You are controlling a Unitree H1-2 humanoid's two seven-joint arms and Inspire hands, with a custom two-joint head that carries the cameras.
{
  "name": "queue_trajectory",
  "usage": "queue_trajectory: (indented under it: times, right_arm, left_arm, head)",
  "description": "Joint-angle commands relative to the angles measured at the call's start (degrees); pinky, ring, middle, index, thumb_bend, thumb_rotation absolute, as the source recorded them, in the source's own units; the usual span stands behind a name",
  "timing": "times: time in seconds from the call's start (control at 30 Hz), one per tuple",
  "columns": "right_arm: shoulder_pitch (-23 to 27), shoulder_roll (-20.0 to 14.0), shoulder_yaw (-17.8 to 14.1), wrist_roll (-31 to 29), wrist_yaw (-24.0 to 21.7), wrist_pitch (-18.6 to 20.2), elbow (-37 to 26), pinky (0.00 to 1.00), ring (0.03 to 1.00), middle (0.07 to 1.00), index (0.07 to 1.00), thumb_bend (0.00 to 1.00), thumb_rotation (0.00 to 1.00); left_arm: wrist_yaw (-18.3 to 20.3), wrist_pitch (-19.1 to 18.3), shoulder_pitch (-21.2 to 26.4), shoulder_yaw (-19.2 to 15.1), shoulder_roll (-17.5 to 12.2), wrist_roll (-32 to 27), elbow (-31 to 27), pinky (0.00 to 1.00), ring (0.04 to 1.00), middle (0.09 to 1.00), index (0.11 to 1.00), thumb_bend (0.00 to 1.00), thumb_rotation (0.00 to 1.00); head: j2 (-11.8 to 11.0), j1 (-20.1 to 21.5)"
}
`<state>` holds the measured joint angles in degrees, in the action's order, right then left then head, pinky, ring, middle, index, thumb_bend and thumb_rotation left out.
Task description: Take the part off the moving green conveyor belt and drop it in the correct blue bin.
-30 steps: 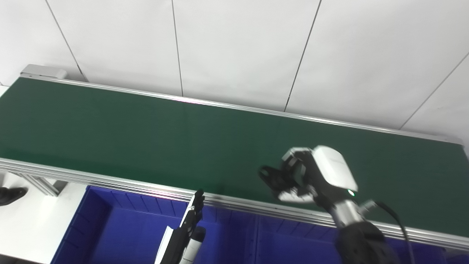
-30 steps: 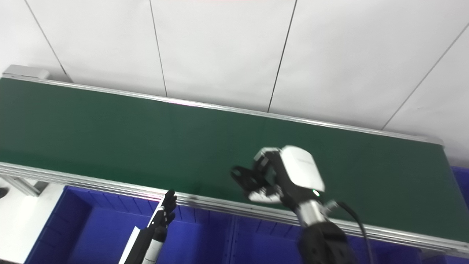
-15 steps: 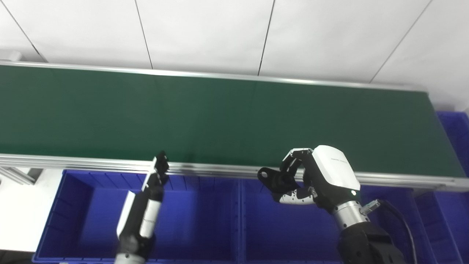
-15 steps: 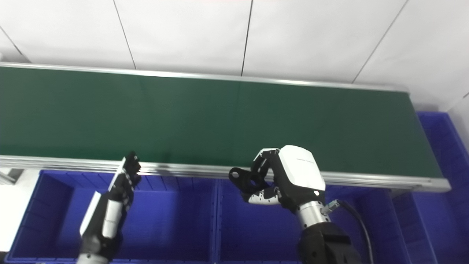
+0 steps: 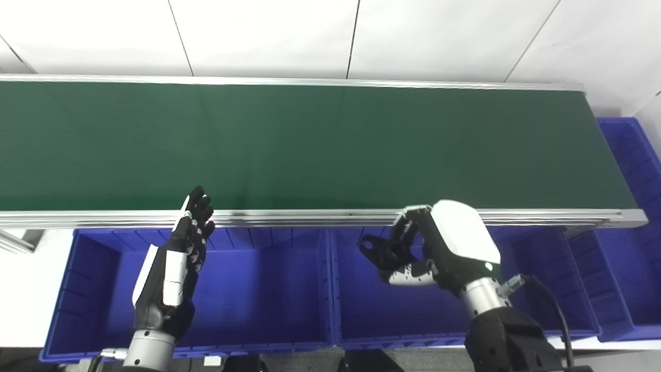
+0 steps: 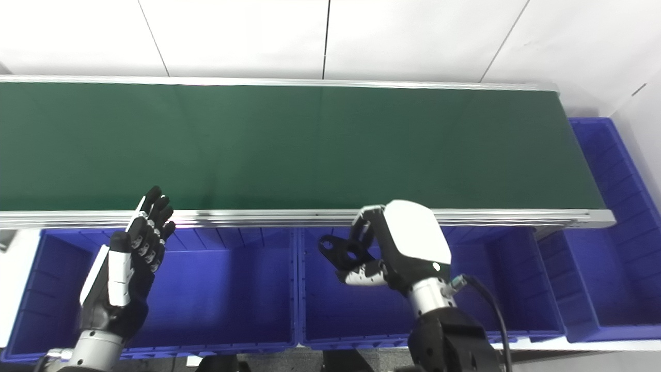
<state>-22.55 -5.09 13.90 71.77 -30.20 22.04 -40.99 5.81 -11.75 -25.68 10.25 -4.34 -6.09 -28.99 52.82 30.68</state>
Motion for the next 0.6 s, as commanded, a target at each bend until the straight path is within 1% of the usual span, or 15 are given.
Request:
queue_trajectory:
  times: [0.0,0.03,0.1,0.13,0.17,0.2,0.23,0.27,0.3,0.37,0.57]
  right_arm:
    - [-0.09,0.69,-0.61,2.38,0.52,-2.07,-0.39,0.19,0.274,0.473,0.485,0.53,0.0]
    - [-0.28,0.79,-0.77,3.17,0.35,-2.1,0.0,0.24,0.333,0.479,0.489,0.53,0.01]
    - [-0.58,0.77,-1.03,4.14,0.4,-2.52,0.61,0.26,0.352,0.481,0.49,0.53,0.01]
    - [-0.69,0.69,-1.12,4.48,0.44,-2.77,0.84,0.3,0.413,0.547,0.6,0.75,0.19]
    - [-0.76,0.58,-1.28,4.5,0.47,-2.9,1.03,0.32,0.434,0.57,0.637,0.82,0.25]
    - [-0.81,0.53,-1.4,4.48,0.48,-2.98,1.15,0.35,0.478,0.607,0.669,0.89,0.32]
    - [-0.74,0.44,-1.54,4.35,0.44,-3.06,1.18,0.36,0.501,0.626,0.686,0.93,0.35]
    - [-0.7,0.38,-1.65,4.26,0.41,-3.13,1.2,0.43,0.563,0.662,0.699,0.97,0.4]
    - [-0.67,0.05,-1.65,4.28,0.46,-3.48,1.23,0.48,0.613,0.692,0.71,0.99,0.44]
    - [-0.7,-0.46,-1.72,4.09,0.83,-4.04,1.26,0.53,0.663,0.727,0.727,1.0,0.48]
    - [-1.06,-0.71,-2.42,2.75,1.31,-5.33,0.58,0.53,0.664,0.727,0.734,1.0,0.5]
  left_arm:
    - [0.4,0.81,0.22,0.16,0.18,0.2,-1.65,1.0,1.0,1.0,1.0,0.7,1.0]
    - [0.36,0.87,0.18,0.29,0.26,0.36,-1.63,1.0,1.0,1.0,1.0,0.7,1.0]
    - [0.3,1.07,0.1,0.48,0.34,0.6,-1.58,1.0,1.0,1.0,1.0,0.69,1.0]
    - [0.27,1.16,0.06,0.55,0.36,0.7,-1.54,1.0,1.0,1.0,1.0,0.69,1.0]
    - [0.18,1.19,0.02,0.69,0.44,1.06,-1.61,1.0,1.0,1.0,1.0,0.68,1.0]
    - [0.11,1.2,0.0,0.78,0.51,1.33,-1.67,1.0,1.0,1.0,1.0,0.68,1.0]
    - [0.08,1.16,-0.05,0.9,0.57,1.68,-1.71,1.0,1.0,1.0,1.0,0.68,1.0]
    - [0.07,1.15,-0.09,0.99,0.62,1.93,-1.72,1.0,1.0,1.0,1.0,0.69,1.0]
    - [0.1,1.18,-0.16,1.13,0.67,2.22,-1.71,1.0,1.0,1.0,1.0,0.69,1.0]
    - [0.19,1.23,-0.3,1.4,0.73,2.66,-1.72,1.0,1.0,1.0,1.0,0.71,1.0]
    - [0.07,0.58,-0.81,1.96,1.36,3.37,-2.33,1.0,1.0,1.0,1.0,0.72,1.0]
  head:
    - [-0.05,-0.04]
    - [-0.09,-0.29]
    - [-0.11,-0.49]
    - [-0.11,-0.49]
    - [-0.09,-0.61]
    - [-0.09,-0.61]
    - [-0.18,-0.78]
    - [-0.18,-0.83]
    - [-0.29,-1.04]
    - [-0.4,-1.29]
    - [-0.52,-2.31]
